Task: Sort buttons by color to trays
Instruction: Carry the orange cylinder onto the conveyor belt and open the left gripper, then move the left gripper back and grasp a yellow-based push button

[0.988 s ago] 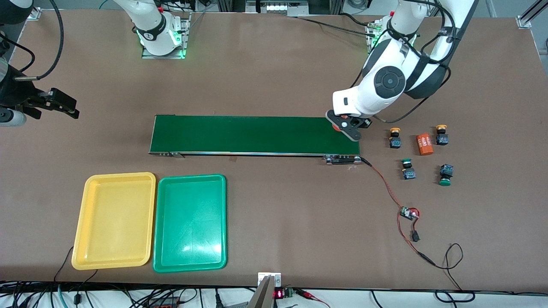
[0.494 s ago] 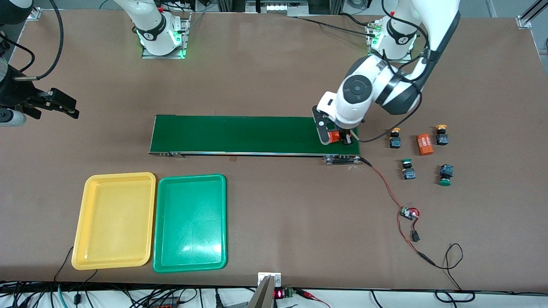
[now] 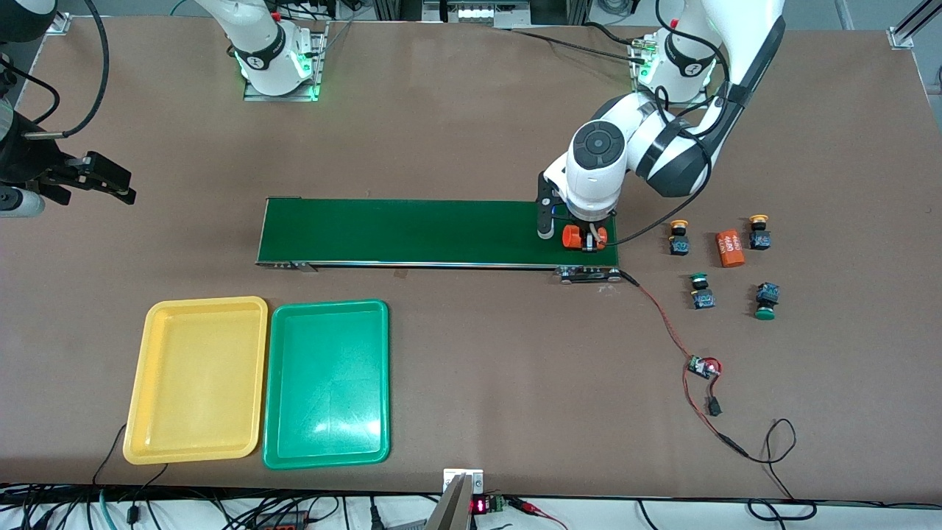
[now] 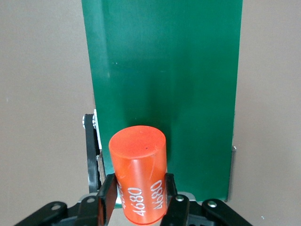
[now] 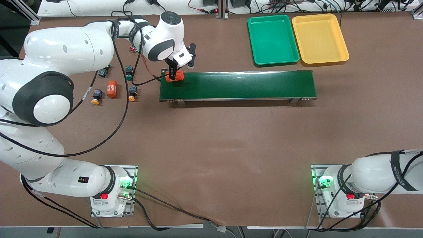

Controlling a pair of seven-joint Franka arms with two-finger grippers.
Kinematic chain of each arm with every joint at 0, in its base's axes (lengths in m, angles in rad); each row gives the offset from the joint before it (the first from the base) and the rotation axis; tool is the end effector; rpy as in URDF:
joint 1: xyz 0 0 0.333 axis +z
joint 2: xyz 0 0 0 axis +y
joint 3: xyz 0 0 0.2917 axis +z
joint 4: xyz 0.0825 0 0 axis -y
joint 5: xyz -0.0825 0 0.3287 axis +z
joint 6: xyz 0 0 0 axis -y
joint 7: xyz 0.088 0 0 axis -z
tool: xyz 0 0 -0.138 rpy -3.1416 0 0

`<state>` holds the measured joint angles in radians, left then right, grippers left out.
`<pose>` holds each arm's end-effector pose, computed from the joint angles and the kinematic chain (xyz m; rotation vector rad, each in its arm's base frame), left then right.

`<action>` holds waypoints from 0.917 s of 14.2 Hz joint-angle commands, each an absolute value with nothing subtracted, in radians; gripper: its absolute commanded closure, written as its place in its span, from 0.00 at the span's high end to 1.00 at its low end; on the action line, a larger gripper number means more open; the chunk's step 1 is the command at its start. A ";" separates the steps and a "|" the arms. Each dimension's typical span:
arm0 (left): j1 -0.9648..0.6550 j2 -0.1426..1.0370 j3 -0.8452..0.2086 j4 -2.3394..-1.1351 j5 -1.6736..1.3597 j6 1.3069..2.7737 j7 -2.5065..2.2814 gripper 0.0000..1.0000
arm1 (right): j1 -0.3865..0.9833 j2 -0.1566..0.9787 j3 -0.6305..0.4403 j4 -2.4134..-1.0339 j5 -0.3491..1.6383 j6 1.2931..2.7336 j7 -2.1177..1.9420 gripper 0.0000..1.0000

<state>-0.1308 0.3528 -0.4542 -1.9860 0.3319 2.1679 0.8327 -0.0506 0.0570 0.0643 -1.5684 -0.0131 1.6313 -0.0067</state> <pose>0.4639 -0.2762 0.2762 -2.1109 2.1911 0.2037 0.5205 0.0046 0.5466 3.1320 0.0329 0.0095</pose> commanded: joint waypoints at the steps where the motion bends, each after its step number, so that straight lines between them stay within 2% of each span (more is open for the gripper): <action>1: -0.137 0.370 -0.449 -1.976 0.357 2.161 0.853 0.18 | -0.061 0.046 0.069 -1.577 -0.002 1.628 -0.015 1.00; 2: -0.137 0.380 -0.449 -1.977 0.357 2.160 0.853 0.20 | -0.061 0.048 0.069 -1.577 -0.002 1.628 -0.015 1.00; 3: -0.138 0.387 -0.449 -1.979 0.356 2.160 0.851 0.28 | -0.061 0.048 0.071 -1.577 -0.002 1.628 -0.015 1.00; 4: -0.138 0.396 -0.449 -1.979 0.354 2.160 0.848 0.45 | -0.061 0.048 0.069 -1.577 -0.002 1.628 -0.015 1.00; 5: -0.137 0.391 -0.449 -1.985 0.348 2.158 0.848 0.77 | -0.061 0.048 0.069 -1.577 -0.002 1.628 -0.015 1.00; 6: -0.137 0.373 -0.451 -1.983 0.347 2.152 0.857 1.00 | -0.061 0.048 0.069 -1.577 -0.002 1.628 -0.015 1.00; 10: -0.060 0.263 -0.437 -1.974 0.262 2.151 0.865 1.00 | -0.061 0.048 0.069 -1.577 -0.002 1.626 -0.015 1.00; 11: -0.055 0.256 -0.414 -1.964 0.267 2.148 0.865 1.00 | -0.061 0.048 0.069 -1.577 -0.002 1.626 -0.015 1.00; 13: -0.054 0.255 -0.294 -1.968 0.271 2.146 0.880 1.00 | -0.061 0.048 0.069 -1.577 -0.002 1.626 -0.015 1.00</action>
